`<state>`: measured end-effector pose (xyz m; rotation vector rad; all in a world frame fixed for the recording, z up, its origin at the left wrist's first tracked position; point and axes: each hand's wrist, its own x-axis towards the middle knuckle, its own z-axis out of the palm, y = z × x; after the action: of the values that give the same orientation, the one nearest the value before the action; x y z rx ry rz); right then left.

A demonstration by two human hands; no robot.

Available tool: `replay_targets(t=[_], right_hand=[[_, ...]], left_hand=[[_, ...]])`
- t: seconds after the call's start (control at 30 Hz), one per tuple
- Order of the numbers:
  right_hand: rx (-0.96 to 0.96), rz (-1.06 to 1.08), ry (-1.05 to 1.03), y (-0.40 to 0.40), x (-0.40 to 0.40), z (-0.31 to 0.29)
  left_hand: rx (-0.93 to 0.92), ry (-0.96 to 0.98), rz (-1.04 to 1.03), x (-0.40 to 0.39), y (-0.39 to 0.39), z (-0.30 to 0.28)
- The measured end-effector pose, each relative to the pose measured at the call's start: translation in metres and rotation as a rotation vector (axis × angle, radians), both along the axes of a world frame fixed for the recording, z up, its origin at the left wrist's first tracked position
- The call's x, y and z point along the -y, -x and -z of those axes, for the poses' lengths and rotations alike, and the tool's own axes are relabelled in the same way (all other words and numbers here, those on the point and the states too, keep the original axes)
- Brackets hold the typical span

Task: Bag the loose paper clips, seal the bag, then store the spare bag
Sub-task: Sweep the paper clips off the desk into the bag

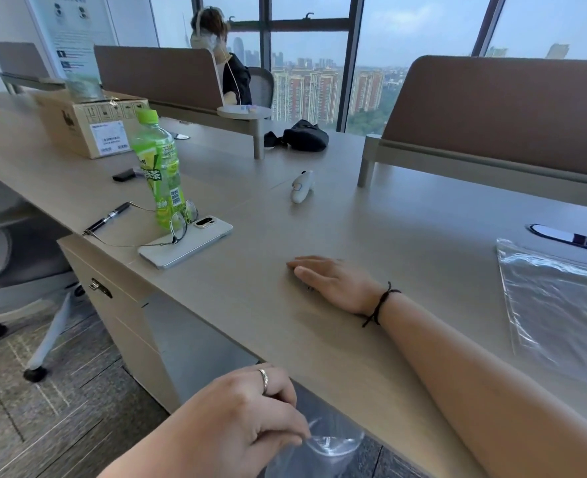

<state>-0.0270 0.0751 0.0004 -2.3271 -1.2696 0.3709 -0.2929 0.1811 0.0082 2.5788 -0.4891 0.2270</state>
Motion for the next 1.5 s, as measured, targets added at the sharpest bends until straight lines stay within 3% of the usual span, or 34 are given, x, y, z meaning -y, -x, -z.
replay_targets(t=[0.33,0.83,0.93,1.13,1.33,1.5], right_hand=[[0.179,-0.156,0.008,0.062,0.036,0.002],[0.143,-0.11,-0.268,0.098,0.09,0.005],[-0.023,0.09,-0.353,0.1,0.093,-0.001],[-0.541,0.409,-0.887,0.101,0.112,-0.01],[-0.279,0.625,-0.63,0.109,0.128,-0.003],[-0.604,0.576,-0.849,0.129,0.122,-0.005]], left_hand=[[0.017,0.018,-0.023,0.005,0.014,-0.004],[-0.028,-0.024,-0.043,0.025,0.015,-0.001],[-0.037,-0.036,-0.054,0.027,0.016,0.0],[-0.032,-0.058,-0.066,0.025,0.017,0.002],[-0.02,-0.049,-0.083,0.023,0.017,0.005],[-0.017,-0.044,-0.068,0.026,0.015,0.008]])
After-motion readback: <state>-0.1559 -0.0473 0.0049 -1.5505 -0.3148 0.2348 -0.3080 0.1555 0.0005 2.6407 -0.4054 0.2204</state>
